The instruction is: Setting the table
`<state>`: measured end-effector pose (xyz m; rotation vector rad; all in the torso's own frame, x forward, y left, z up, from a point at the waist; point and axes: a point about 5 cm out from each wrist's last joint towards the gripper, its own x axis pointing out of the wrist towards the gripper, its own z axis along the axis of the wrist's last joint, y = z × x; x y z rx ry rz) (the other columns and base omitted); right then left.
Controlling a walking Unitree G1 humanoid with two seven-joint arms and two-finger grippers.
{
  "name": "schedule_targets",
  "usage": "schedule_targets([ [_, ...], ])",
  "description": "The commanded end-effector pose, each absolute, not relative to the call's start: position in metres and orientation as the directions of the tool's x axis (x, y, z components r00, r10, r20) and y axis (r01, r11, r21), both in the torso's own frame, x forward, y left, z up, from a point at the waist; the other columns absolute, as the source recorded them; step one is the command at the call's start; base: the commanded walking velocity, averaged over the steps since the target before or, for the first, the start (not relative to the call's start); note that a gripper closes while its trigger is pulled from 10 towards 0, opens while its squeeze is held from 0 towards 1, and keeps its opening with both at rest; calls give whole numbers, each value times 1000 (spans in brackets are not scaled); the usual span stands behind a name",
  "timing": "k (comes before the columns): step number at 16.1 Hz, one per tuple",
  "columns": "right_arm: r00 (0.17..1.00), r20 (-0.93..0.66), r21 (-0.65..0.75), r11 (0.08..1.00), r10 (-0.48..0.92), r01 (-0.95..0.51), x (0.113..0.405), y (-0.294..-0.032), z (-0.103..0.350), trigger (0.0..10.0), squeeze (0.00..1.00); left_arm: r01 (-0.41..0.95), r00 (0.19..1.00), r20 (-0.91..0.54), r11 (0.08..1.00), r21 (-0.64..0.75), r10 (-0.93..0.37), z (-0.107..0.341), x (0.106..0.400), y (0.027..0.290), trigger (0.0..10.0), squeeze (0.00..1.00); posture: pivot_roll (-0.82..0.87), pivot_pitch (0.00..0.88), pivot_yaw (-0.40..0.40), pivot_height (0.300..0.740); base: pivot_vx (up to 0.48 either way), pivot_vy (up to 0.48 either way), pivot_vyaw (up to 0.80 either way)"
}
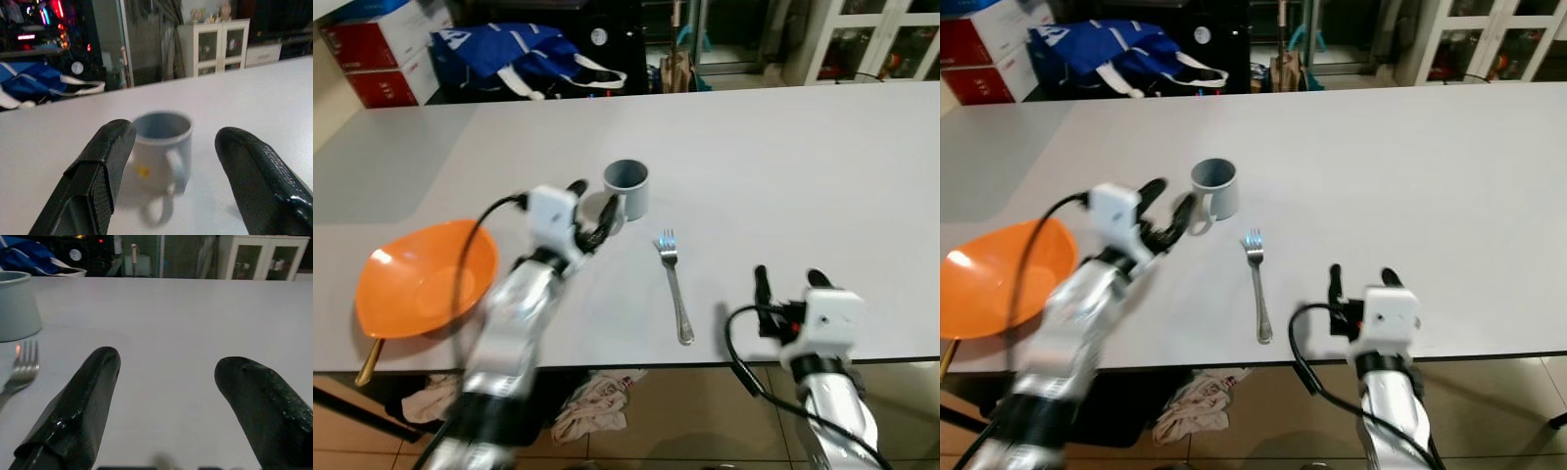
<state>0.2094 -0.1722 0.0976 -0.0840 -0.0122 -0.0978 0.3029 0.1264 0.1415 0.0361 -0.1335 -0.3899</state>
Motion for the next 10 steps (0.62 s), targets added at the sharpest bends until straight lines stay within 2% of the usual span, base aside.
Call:
schedule_targets([
  [1, 994, 49, -72, 993, -94, 98, 209, -171, 103, 10000, 0, 401, 904, 127, 912, 82, -409, 143, 299, 126, 10000, 0, -32, 0, 108, 740, 0, 0, 0],
  [3, 995, 44, -76, 992, -95, 98, 208, -172, 102, 10000, 0, 452, 875, 133, 884, 119, -465, 143, 287, 123, 10000, 0, -36, 0, 107, 740, 0, 0, 0],
  [5, 995, 42, -81, 992, -91, 94, 208, -173, 102, 10000, 0, 364, 925, 105, 931, 42, -366, 147, 291, 126, 10000, 0, -32, 0, 106, 740, 0, 0, 0],
  [7, 995, 49, -78, 993, -84, 88, 210, -172, 103, 10000, 0, 388, 903, 178, 920, 57, -392, 165, 292, 120, 10000, 0, -32, 0, 104, 740, 0, 0, 0],
  [10, 995, 53, -76, 993, -81, 85, 210, -171, 103, 10000, 0, 369, 917, 144, 928, 45, -372, 159, 290, 122, 10000, 0, -33, 0, 104, 740, 0, 0, 0],
])
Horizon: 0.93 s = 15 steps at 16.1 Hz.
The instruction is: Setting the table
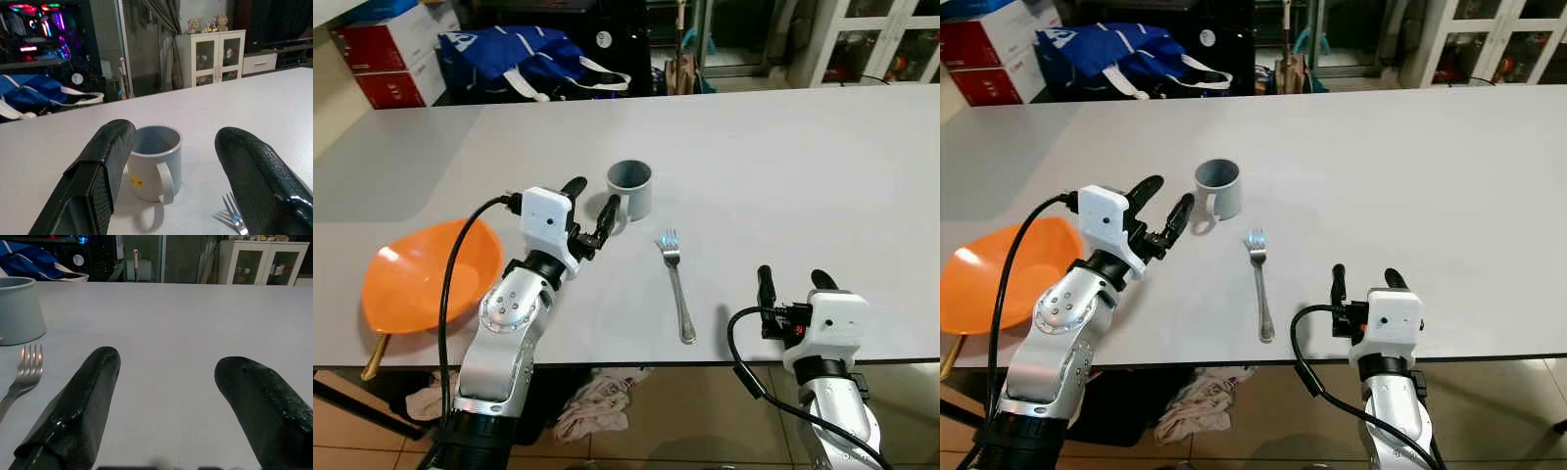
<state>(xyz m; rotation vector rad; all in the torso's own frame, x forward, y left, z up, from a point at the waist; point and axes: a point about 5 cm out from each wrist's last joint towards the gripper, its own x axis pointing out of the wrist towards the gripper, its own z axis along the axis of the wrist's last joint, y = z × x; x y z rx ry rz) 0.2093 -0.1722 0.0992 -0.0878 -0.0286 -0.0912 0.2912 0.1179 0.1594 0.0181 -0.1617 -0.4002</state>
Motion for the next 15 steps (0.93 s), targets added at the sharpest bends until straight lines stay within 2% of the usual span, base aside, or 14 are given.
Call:
schedule_targets([
  [1, 995, 51, -76, 994, -80, 84, 209, -170, 103, 10000, 0, 363, 922, 126, 931, 41, -366, 155, 292, 123, 10000, 0, -34, 0, 105, 740, 0, 0, 0],
  [5, 996, 47, -79, 993, -79, 83, 209, -170, 102, 10000, 0, 363, 924, 112, 931, 47, -366, 155, 293, 121, 10000, 0, -35, 0, 107, 740, -186, 0, 0],
  [12, 996, 31, -78, 994, -78, 80, 207, -169, 98, 10000, 0, 352, 931, 89, 935, 34, -354, 154, 298, 120, 10000, 0, -37, 0, 114, 740, -256, 317, 0],
  [15, 997, 25, -76, 994, -76, 78, 207, -167, 97, 10000, 0, 344, 935, 74, 938, 46, -346, 154, 303, 120, 10000, 0, -39, 0, 116, 740, 0, 459, 0],
])
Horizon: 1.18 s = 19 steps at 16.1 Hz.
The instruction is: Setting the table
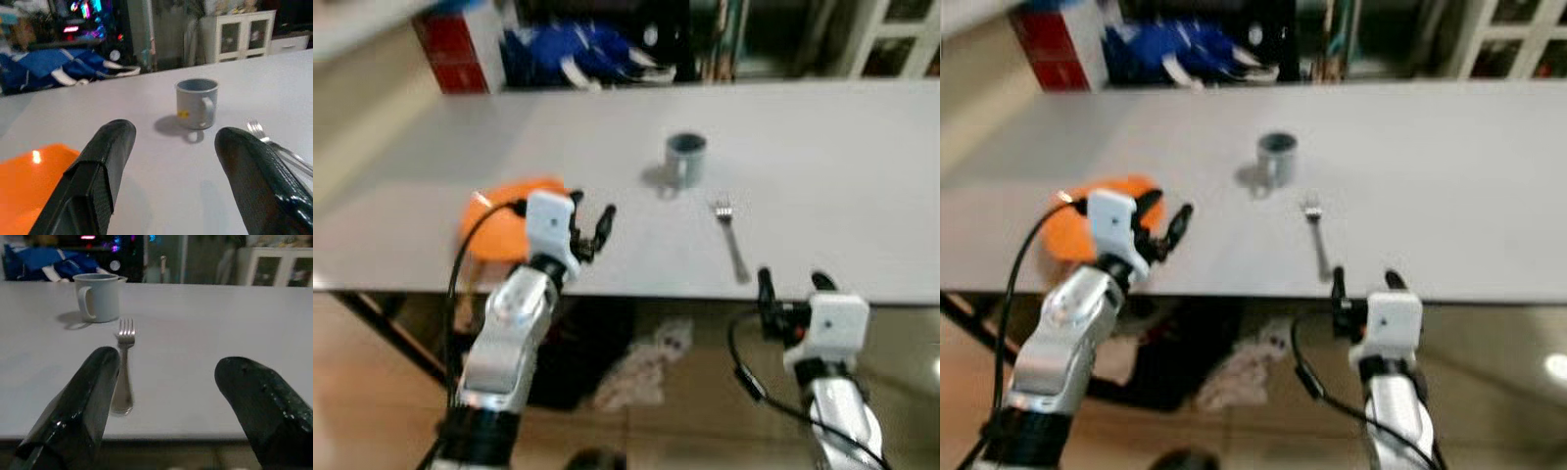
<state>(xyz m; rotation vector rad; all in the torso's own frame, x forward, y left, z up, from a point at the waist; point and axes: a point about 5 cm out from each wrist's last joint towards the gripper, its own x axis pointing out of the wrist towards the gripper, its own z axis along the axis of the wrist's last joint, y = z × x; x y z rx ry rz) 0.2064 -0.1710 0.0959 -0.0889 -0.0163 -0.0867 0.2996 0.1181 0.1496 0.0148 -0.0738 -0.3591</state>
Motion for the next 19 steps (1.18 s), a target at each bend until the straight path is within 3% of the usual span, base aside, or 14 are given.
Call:
schedule_targets([
  [1, 997, 25, -76, 994, -76, 78, 207, -167, 97, 10000, 0, 343, 936, 71, 938, 43, -345, 154, 304, 120, 10000, 0, -39, 0, 116, 740, 0, 480, 0],
  [13, 998, 12, -74, 995, -63, 64, 206, -166, 93, 10000, 0, 332, 941, 64, 943, 36, -333, 152, 307, 118, 10000, 0, -40, 0, 115, 740, 0, 450, 0],
  [19, 996, 58, -97, 993, -62, 67, 208, -167, 104, 10000, 0, 284, 957, 45, 957, 58, -286, 141, 311, 126, 10000, 0, -43, 0, 115, 740, 0, 0, 0],
])
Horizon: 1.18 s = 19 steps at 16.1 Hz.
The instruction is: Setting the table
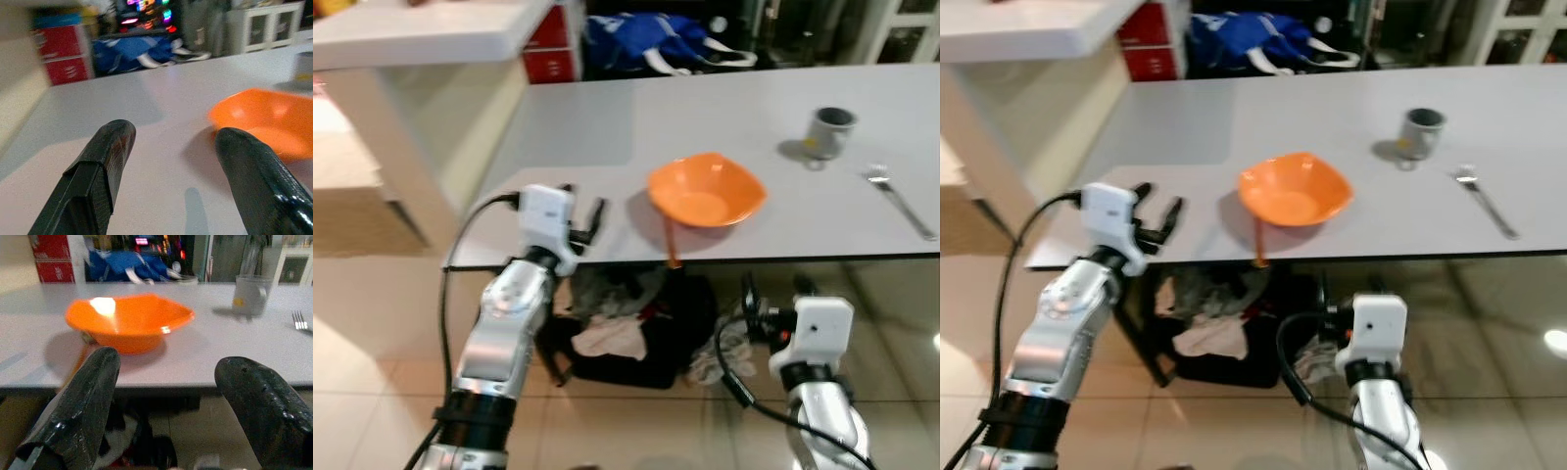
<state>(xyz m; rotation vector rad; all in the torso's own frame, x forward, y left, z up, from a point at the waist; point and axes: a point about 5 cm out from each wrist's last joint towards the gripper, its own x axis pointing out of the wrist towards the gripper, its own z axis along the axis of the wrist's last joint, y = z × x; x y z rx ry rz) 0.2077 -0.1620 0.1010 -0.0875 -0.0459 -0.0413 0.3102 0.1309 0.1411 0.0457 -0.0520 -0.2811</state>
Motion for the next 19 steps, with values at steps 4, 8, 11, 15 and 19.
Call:
schedule_targets([
  [4, 996, 62, -119, 990, -63, 70, 210, -175, 108, 10000, 0, 231, 973, -14, 972, 49, -231, 119, 313, 136, 10000, 0, -55, 0, 93, 740, 0, 0, 0],
  [8, 997, 62, -128, 990, -50, 57, 214, -175, 110, 10000, 0, 247, 969, 8, 968, 40, -247, 119, 314, 127, 10000, 0, -53, 0, 86, 740, 0, 0, 0],
  [11, 991, 123, -152, 986, -49, 68, 220, -175, 123, 10000, 0, 254, 967, 43, 967, -17, -253, 125, 316, 122, 10000, 0, -44, 0, 80, 740, 0, 0, 0],
  [15, 989, 142, -154, 986, -39, 61, 226, -177, 131, 10000, 0, 248, 968, 49, 968, -26, -246, 123, 316, 121, 10000, 0, -43, 0, 70, 740, 0, 0, 0],
  [19, 991, 128, -162, 985, -32, 52, 227, -178, 129, 10000, 0, 242, 969, 53, 969, -41, -239, 122, 316, 119, 10000, 0, -47, 0, 60, 740, 0, 83, 0],
])
